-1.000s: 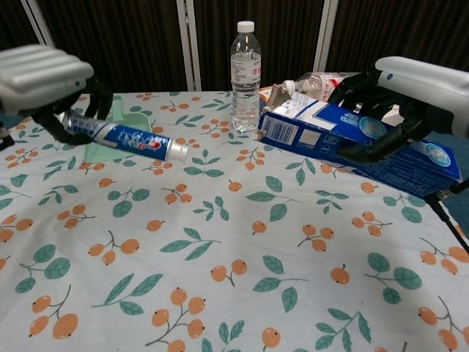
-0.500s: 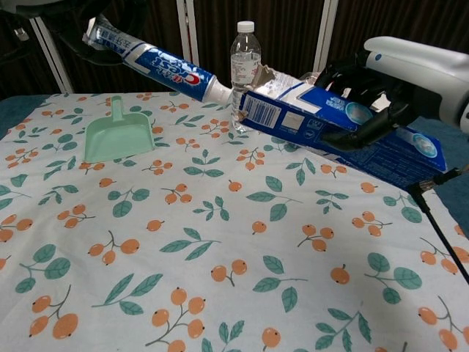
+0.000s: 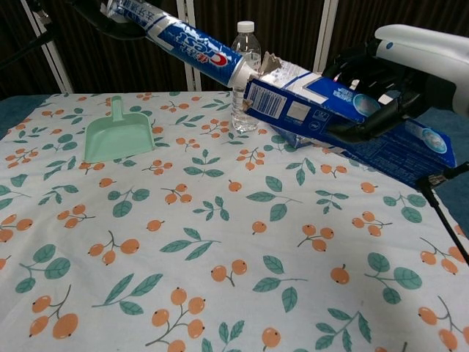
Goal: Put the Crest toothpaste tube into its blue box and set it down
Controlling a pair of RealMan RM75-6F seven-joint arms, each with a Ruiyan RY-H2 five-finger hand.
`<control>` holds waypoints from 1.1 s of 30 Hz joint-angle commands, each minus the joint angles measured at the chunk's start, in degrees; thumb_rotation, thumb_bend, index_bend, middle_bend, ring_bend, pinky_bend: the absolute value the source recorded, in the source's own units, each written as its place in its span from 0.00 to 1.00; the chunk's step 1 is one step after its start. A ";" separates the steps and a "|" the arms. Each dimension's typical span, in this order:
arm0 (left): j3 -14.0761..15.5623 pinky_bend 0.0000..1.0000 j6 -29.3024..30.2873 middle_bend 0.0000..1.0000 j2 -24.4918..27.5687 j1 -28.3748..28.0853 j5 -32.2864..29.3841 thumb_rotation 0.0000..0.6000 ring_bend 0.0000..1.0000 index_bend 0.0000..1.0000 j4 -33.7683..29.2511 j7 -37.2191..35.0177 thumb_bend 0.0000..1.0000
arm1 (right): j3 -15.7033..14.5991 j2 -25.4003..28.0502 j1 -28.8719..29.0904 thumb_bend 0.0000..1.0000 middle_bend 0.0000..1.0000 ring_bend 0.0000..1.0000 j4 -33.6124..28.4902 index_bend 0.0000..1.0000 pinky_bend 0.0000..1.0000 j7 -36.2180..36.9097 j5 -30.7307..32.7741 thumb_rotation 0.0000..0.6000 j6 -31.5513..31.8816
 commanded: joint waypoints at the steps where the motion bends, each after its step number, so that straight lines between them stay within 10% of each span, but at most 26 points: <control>1: -0.26 0.72 0.21 0.75 0.02 -0.21 -0.16 1.00 0.70 0.70 -0.48 0.00 0.55 | -0.02 0.07 -0.05 0.34 0.49 0.45 -0.23 0.41 0.37 0.01 -0.06 1.00 0.01; 33: 0.05 0.72 2.23 0.75 3.65 -0.41 1.63 1.00 0.70 0.70 -3.35 0.03 0.55 | -0.11 0.88 -0.57 0.34 0.49 0.45 -1.22 0.41 0.37 0.63 -0.02 1.00 0.00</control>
